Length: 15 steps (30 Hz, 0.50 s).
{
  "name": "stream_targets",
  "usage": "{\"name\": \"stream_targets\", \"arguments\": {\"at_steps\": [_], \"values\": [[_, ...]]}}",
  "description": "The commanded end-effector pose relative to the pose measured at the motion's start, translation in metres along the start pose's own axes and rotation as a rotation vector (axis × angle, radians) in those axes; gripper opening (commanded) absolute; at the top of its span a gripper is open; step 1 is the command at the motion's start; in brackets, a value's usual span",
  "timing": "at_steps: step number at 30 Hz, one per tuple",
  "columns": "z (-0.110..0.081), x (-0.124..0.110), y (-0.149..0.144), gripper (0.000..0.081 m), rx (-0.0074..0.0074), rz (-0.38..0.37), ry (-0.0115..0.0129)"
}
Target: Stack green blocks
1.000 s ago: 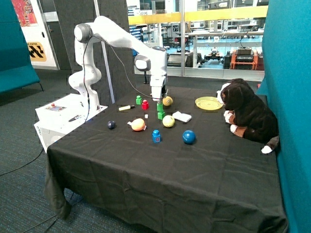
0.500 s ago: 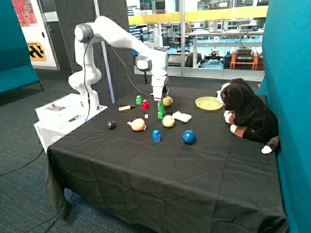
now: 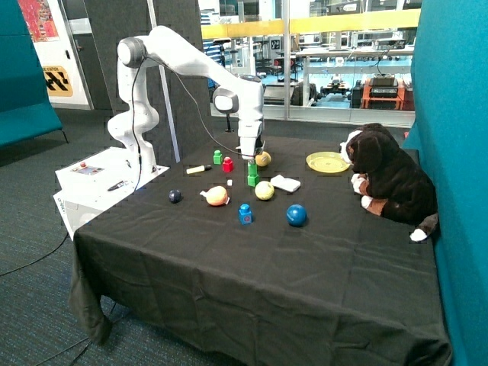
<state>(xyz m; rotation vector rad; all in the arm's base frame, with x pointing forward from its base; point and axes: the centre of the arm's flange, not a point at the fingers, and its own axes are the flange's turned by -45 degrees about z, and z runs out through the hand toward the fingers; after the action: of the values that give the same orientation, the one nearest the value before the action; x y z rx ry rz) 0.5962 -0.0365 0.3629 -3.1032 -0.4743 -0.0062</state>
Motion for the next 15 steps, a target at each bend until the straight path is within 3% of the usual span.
{"name": "stream_targets", "arguments": {"at_steps": [1,10,11,13,15], "values": [[0.0082,0.0004,-0.0014,0.0,-0.0017,-0.006,-0.0043],[0.0105,0.0017,-0.0034,0.0,-0.0017,-0.004,-0.0043],[0.0103,0.0018,-0.0035,0.0032,-0.0017,-0.005,-0.0043],[0.0094,0.0024,-0.0038,0.0322,-0.0017,-0.006,-0.0043],[0.0086,0.0028,-0.004,0.0505,-0.0017,-0.008,-0.0043]]}}
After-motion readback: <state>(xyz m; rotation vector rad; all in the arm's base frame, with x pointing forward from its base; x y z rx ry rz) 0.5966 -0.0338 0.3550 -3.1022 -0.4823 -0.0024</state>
